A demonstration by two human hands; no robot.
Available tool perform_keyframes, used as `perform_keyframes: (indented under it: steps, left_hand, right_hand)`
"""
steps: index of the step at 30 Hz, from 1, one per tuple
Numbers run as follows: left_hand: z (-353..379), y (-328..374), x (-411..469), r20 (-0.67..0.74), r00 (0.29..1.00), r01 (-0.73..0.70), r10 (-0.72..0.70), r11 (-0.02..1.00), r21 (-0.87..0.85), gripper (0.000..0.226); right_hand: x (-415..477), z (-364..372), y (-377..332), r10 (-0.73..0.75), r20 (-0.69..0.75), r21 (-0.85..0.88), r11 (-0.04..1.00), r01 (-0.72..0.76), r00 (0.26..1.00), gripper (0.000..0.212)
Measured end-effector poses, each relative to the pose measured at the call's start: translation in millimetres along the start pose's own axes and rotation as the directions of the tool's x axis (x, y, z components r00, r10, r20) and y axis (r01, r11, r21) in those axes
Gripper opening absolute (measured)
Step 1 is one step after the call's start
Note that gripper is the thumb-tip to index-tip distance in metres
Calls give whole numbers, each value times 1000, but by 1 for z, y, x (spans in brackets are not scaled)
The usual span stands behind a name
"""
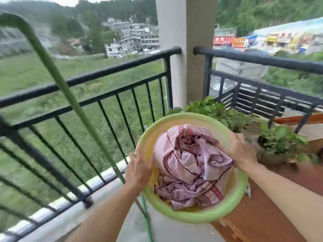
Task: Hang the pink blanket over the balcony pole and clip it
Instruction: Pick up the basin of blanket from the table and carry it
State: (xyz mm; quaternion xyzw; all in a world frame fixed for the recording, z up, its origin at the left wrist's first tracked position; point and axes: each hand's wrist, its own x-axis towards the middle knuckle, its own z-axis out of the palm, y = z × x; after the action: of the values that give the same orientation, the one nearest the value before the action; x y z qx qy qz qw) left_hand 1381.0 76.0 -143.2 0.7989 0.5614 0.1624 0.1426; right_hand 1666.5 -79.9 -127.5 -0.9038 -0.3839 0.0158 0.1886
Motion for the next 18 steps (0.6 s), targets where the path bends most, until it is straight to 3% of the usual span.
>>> perform_keyframes:
  steps: [4,9,14,18]
  left_hand:
    - [-28,-77,-28,-61,983,175,-176,984,-9,61]
    - [-46,-137,-72,-117,894,440,-433,898,32,67]
    - [-61,-185,-127,-193,765,626,-614,780,0,68]
    - [-81,-227,-182,-260,616,765,-743,643,-27,66]
  right_hand:
    - [3,39,-75,-170,113,43,985,167,979,89]
    - [-2,72,-151,-394,208,110,919,379,895,83]
    - [-23,101,-224,-612,257,147,789,596,748,85]
    - [-63,122,-293,-770,302,235,631,739,562,98]
